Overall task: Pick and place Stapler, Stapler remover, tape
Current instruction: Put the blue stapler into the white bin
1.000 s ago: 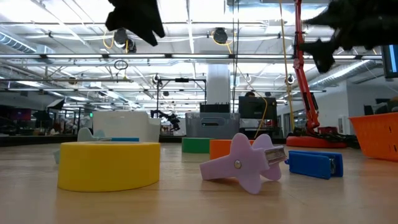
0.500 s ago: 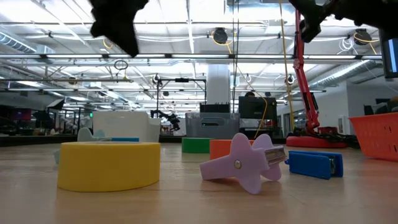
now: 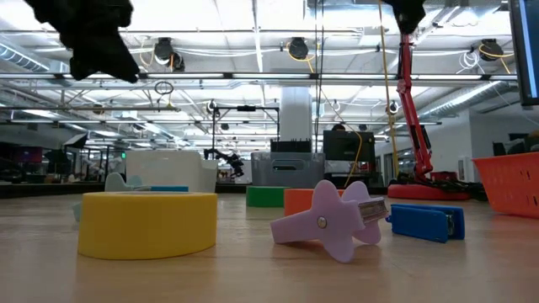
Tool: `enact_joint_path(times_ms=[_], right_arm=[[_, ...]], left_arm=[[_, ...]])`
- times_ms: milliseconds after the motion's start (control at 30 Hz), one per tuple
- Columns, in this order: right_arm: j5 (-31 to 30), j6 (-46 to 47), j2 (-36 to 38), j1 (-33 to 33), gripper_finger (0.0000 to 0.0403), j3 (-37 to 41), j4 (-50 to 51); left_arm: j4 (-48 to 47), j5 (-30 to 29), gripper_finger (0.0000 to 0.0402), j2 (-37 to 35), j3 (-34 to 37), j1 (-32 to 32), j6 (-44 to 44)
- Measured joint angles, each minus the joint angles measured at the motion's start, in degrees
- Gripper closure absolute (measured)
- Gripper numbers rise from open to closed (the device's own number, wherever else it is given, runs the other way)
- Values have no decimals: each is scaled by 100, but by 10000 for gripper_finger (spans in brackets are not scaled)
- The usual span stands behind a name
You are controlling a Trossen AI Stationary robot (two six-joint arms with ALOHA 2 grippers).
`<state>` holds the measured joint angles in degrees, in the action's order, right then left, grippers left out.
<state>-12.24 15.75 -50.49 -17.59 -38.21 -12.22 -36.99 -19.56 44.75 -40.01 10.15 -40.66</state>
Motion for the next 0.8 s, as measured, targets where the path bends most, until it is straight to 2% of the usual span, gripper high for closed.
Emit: enact_joint_path(times_ms=[200, 400, 600, 800], right_arm=[[6, 572, -787, -311, 161, -862, 982], [49, 1542, -1612, -649, 161, -1492, 2067], [251, 2548, -2397, -933, 161, -1963, 2610], [510, 3191, -3190, -992, 161, -2345, 2922]], left_arm=[[-64, -199, 309, -1165, 493, 16, -40], [-263, -265, 309, -1969, 763, 16, 26], [-804, -281, 309, -2408, 770, 16, 119], [-824, -300, 309, -2581, 770, 16, 289]])
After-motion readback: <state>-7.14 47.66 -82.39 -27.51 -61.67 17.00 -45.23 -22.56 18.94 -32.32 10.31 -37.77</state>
